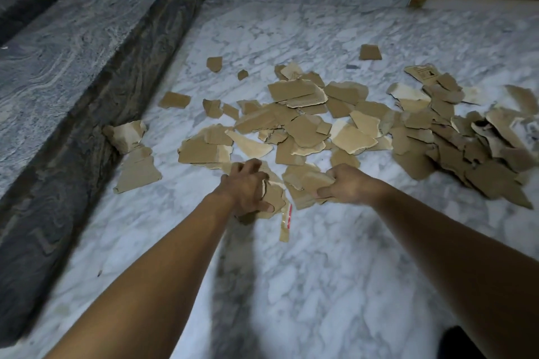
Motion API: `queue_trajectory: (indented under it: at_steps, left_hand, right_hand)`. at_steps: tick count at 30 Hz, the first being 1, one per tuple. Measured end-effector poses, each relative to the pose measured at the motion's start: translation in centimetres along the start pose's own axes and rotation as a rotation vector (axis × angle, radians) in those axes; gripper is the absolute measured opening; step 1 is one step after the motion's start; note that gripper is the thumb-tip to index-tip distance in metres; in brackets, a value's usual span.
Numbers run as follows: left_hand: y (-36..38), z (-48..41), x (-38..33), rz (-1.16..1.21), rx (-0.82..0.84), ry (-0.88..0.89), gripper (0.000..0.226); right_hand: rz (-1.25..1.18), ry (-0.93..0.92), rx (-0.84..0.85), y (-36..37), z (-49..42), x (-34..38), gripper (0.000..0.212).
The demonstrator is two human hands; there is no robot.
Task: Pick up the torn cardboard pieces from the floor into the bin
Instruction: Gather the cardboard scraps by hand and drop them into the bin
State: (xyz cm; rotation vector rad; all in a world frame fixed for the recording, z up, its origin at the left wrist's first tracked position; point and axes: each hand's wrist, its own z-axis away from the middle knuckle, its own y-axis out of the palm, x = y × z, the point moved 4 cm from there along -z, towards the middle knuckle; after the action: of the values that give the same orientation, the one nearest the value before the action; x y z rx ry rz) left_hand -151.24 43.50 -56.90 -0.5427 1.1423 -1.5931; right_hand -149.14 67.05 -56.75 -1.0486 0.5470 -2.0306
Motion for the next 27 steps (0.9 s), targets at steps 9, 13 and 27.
queue_trajectory:
  at_steps: [9, 13, 27]
  left_hand:
    - [-0.9, -0.3, 0.3, -0.07, -0.06, -0.15, 0.101]
    - [0.0, -0.1, 1.0, 0.197, 0.004, -0.153, 0.078]
    - [0.5, 3.2, 2.7, 0.512, 0.048, -0.189, 0.075]
  right_hand:
    - [-0.132, 0.002, -0.134, -1.0, -0.5, 0.0, 0.043]
    - [-0.449, 0.1, -0.122, -2.0, -0.4, 1.0, 0.046]
    - [-0.243, 0.334, -0.281, 2.0, -1.9, 3.6, 0.11]
